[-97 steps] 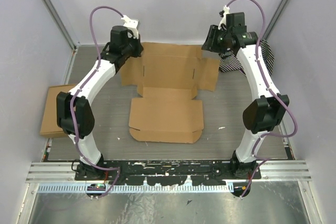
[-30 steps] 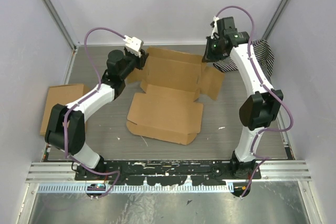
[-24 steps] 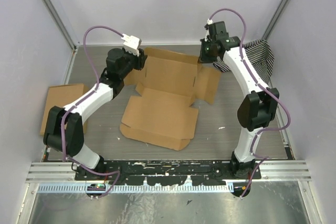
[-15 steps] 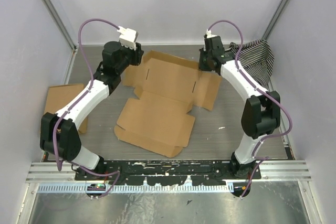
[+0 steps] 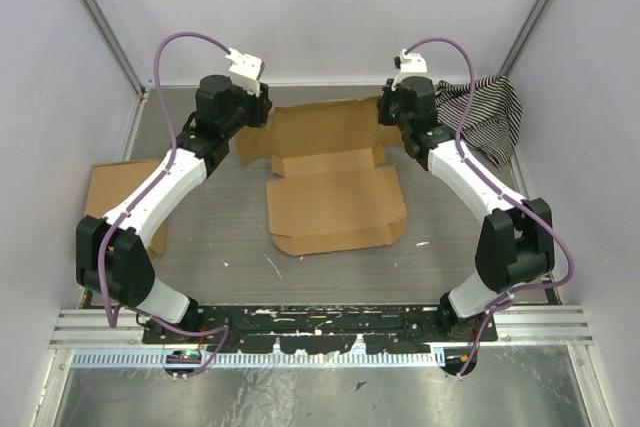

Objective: Fold the paper box

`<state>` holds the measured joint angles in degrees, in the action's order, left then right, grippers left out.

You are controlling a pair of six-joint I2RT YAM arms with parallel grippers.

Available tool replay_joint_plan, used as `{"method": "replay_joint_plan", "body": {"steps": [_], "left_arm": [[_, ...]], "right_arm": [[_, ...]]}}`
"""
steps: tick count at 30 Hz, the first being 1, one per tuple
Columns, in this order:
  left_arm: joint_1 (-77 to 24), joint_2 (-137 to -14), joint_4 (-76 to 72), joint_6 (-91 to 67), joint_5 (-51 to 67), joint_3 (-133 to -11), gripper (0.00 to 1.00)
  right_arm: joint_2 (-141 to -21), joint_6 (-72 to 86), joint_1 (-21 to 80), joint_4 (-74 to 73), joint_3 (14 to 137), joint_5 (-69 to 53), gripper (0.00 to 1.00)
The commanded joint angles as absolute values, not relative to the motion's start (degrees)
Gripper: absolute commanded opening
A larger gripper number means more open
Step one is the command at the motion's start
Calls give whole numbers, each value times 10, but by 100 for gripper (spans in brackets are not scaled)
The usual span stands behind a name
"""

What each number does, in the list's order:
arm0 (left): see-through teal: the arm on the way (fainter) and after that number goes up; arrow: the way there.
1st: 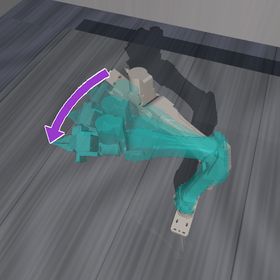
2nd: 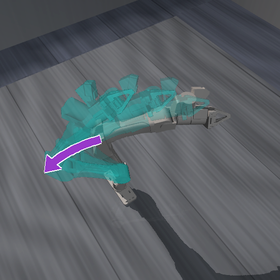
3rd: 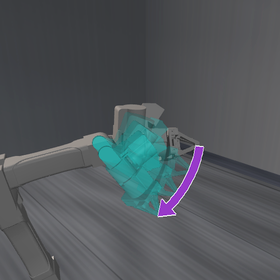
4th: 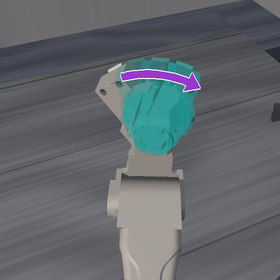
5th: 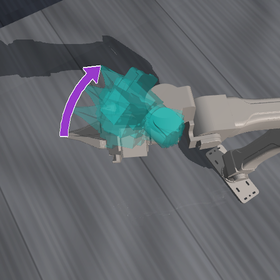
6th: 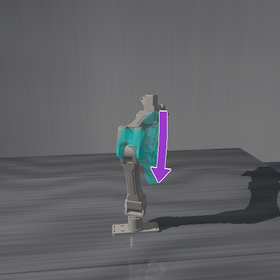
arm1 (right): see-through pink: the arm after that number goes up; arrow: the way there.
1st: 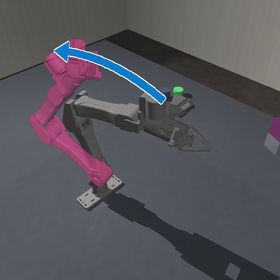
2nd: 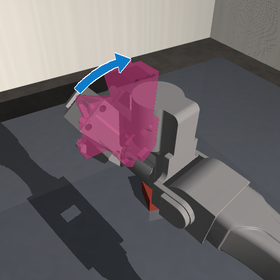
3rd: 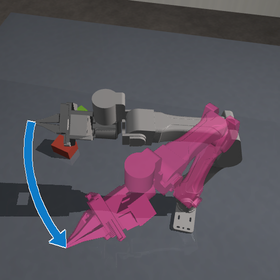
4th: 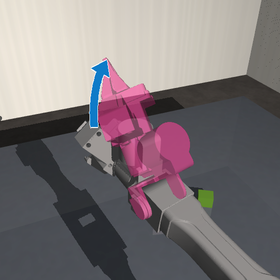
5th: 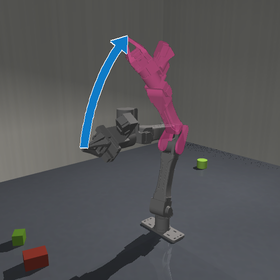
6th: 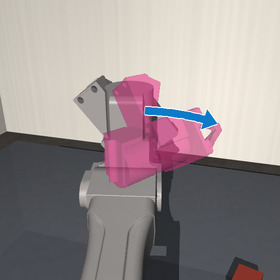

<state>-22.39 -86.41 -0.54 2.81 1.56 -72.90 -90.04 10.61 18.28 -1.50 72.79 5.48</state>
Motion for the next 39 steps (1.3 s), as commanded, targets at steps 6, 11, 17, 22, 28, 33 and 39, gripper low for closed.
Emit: {"method": "replay_joint_plan", "body": {"steps": [6,11,17,22,28,33,39], "left_arm": [[-225,-873,14,-3,40,-753,43],[-225,-853,44,-49,58,-759,40],[-226,-828,108,-75,87,-775,38],[-226,-846,174,-57,64,-804,37],[-227,-881,261,-54,44,-865,35],[-227,-912,319,-50,37,-900,34],[-228,-946,368,-70,51,-940,34]], "right_arm": [[-896,91,199,91,707,73,6],[-900,103,202,76,712,71,6],[-924,128,202,28,759,70,7],[-942,140,201,-1,792,69,7],[-960,151,202,-31,818,65,7],[-969,156,202,-45,829,63,7],[-978,156,202,-57,838,62,7]]}}
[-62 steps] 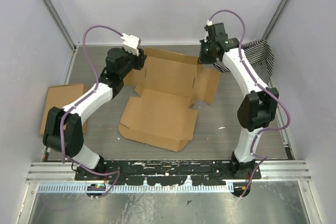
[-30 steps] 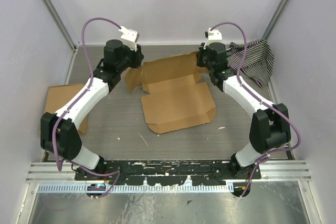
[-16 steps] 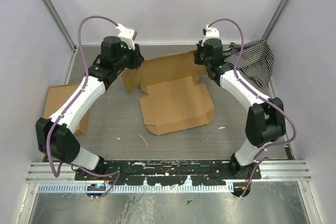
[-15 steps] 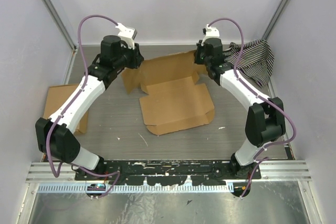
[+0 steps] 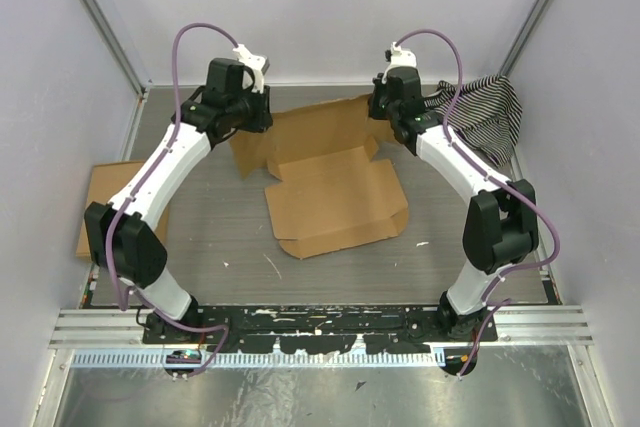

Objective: Fold the paper box

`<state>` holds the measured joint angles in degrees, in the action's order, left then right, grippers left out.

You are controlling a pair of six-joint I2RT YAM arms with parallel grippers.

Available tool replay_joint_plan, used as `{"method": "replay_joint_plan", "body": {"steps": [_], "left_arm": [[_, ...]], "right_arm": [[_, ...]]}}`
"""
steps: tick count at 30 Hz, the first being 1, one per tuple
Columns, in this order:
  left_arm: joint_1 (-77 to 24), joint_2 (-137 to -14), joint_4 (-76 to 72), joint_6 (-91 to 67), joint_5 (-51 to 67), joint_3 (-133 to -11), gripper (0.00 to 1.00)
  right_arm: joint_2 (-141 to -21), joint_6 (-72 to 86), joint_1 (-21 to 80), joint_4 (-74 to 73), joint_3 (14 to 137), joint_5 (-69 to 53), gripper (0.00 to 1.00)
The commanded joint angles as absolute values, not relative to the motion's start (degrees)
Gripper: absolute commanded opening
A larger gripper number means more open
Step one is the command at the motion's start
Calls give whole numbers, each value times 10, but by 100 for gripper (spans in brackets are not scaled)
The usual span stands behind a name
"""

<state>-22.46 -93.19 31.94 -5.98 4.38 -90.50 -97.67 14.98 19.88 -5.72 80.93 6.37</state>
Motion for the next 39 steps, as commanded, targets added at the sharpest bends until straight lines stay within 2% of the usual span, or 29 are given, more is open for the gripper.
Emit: {"method": "replay_joint_plan", "body": {"steps": [1,9,15,19,21,23,27,33,39], "left_arm": [[-228,-949,370,-74,54,-944,34],[-228,-981,386,-103,11,-960,31],[-229,-1015,403,-123,-14,-977,23],[-229,-1017,388,-137,-47,-965,9],[-229,-1005,360,-141,-64,-935,0],[-231,-980,308,-141,-76,-889,0],[-230,-928,194,-134,-106,-791,0],[-231,-875,57,-93,-113,-682,0],[-232,-837,-76,-73,-83,-599,0]], "right_arm": [[-978,156,202,-58,839,62,7],[-980,156,202,-66,842,55,8],[-987,155,202,-82,848,40,9],[-986,150,202,-97,852,26,12],[-988,144,202,-116,863,16,23],[-990,141,201,-138,876,15,36],[-968,136,187,-147,877,18,46],[-898,170,98,-76,828,-65,52],[-916,177,9,-56,789,-74,48]]}}
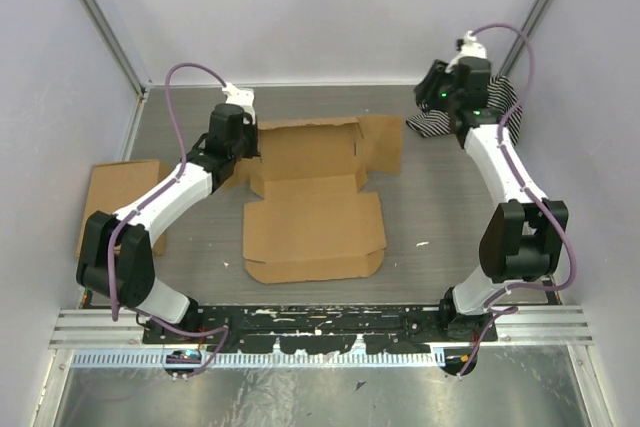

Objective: Fold the paper box

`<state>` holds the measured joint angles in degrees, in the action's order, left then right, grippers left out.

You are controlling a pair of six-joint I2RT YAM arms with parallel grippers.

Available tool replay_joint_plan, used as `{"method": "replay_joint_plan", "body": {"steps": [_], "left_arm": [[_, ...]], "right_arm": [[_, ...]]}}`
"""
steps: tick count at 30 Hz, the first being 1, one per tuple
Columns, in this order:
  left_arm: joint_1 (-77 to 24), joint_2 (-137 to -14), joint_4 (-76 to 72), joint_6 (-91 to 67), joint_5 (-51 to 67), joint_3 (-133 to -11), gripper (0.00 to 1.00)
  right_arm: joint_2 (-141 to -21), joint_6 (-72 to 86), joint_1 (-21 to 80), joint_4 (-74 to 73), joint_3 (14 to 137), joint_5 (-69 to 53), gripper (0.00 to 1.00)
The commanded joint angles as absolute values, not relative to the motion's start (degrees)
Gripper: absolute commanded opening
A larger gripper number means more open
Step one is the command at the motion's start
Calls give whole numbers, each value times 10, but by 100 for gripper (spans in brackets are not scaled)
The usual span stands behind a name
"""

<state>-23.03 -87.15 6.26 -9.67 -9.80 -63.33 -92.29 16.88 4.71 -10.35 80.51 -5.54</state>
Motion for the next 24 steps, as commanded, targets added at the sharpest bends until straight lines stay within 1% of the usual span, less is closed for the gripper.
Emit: {"method": "replay_joint_plan", "body": {"steps": [1,4,7,10,18,24], "left_arm": [[-231,-836,-83,-72,-78,-596,0],[-231,-838,-94,-64,-63,-589,0],[-232,-837,-115,-68,-61,-571,0],[-232,-839,-108,-70,-67,-568,0],[-231,-870,-30,-83,-78,-616,0],[-231,-877,-40,-90,-70,-610,0]], "right_arm": [[-926,175,0,-57,786,-87,47],[-961,155,-13,-79,791,-129,43],[-995,132,-13,-99,792,-198,39],[-1016,123,-12,-111,779,-245,38],[-990,102,-1,-136,727,-241,38],[-958,77,15,-137,702,-285,40]]}}
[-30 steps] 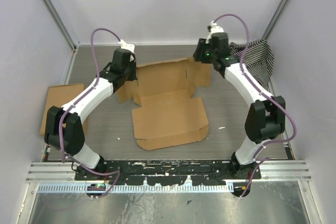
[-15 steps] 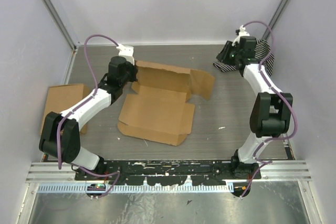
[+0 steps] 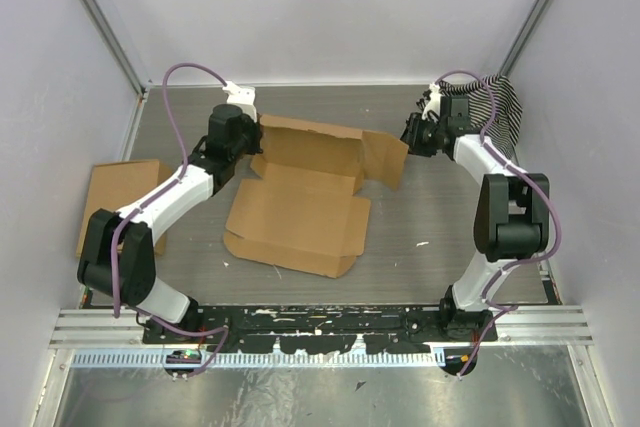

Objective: Fold the paper box

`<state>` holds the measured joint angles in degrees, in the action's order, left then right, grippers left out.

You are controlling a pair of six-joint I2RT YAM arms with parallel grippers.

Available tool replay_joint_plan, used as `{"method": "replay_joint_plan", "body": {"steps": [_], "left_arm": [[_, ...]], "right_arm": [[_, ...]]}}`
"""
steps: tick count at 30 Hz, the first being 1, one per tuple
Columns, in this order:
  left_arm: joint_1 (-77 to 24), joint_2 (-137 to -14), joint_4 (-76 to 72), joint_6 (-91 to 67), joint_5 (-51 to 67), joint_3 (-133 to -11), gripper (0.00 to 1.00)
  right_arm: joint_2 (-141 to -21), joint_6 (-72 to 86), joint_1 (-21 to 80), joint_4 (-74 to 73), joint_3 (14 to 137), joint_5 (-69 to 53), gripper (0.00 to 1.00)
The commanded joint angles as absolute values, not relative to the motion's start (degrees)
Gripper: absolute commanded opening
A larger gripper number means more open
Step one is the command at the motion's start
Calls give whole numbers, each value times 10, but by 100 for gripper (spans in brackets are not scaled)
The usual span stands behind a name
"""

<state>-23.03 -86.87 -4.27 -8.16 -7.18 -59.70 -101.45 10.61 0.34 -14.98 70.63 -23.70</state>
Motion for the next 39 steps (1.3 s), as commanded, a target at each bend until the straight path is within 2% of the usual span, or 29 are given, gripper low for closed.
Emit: {"method": "replay_joint_plan", "body": {"steps": [1,11,18,26,31,39], "left_arm": [[-232,-879,-39,-90,-68,-611,0],[-231,-881,-33,-91,-54,-611,0],[-231,-900,2,-101,-64,-637,0],[-231,-899,-17,-113,-61,-612,0],[-231,-897,-18,-119,-57,-606,0],[-231,-926,34,-139,-78,-652,0]], "right_arm": [[-953,74,18,-136,696,-298,40],[-904,37,38,-124,663,-365,45],[-908,24,57,-149,675,-375,45],[-900,18,73,-158,662,-387,47],[-886,16,84,-169,655,-376,50],[-879,41,84,-175,654,-280,52]]}}
